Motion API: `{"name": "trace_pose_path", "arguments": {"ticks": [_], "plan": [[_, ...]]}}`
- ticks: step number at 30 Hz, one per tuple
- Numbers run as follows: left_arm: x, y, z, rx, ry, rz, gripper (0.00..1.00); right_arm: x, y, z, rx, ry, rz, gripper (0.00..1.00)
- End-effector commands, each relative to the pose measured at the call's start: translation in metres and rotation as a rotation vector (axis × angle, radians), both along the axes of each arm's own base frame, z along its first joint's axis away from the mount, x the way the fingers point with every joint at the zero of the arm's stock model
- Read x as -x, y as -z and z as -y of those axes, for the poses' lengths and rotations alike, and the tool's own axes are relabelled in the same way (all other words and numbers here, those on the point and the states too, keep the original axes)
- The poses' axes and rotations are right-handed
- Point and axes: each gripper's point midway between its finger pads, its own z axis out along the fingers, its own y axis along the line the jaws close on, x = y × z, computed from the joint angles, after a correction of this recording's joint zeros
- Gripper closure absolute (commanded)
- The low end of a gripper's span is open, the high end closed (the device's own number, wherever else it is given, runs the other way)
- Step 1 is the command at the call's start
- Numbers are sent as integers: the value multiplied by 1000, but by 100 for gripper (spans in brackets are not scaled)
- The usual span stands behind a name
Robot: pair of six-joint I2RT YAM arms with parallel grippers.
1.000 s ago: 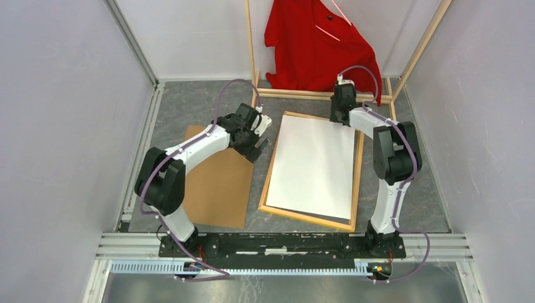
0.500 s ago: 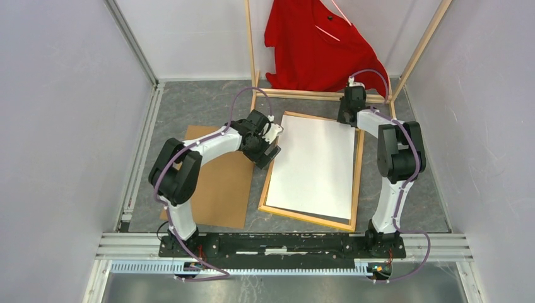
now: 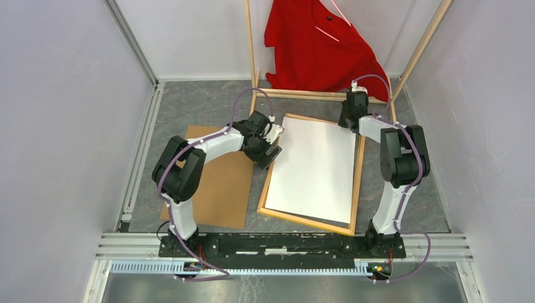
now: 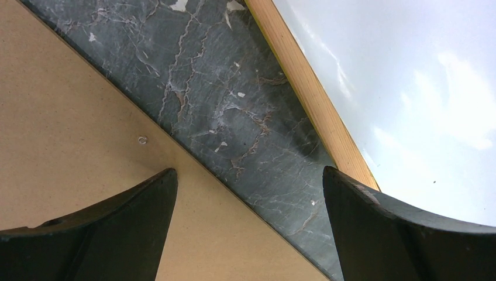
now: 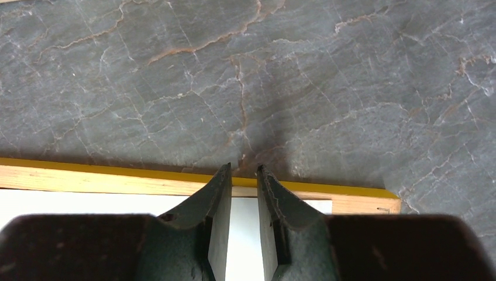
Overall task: Put the photo into the frame
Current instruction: Adjust the photo in the photo frame.
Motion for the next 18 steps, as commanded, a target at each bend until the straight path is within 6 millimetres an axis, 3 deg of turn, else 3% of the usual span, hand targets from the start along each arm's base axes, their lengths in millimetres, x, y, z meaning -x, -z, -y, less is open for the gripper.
{"name": "trace_pose_path", "arguments": {"ticks": [1,3,13,18], "plan": [[-2,2,7,21,-18,6,0,18,-1,4,4,6,-30,72],[-2,-2,6,25,-19,14,0,18,-3,4,5,2,-29,72],[-7,-56,6,70,13,115,0,13,-15,-1,-7,-21,-10,72],[6,-52,19,134,43,42,0,10,-19,-1,-6,-24,-2,72]]}}
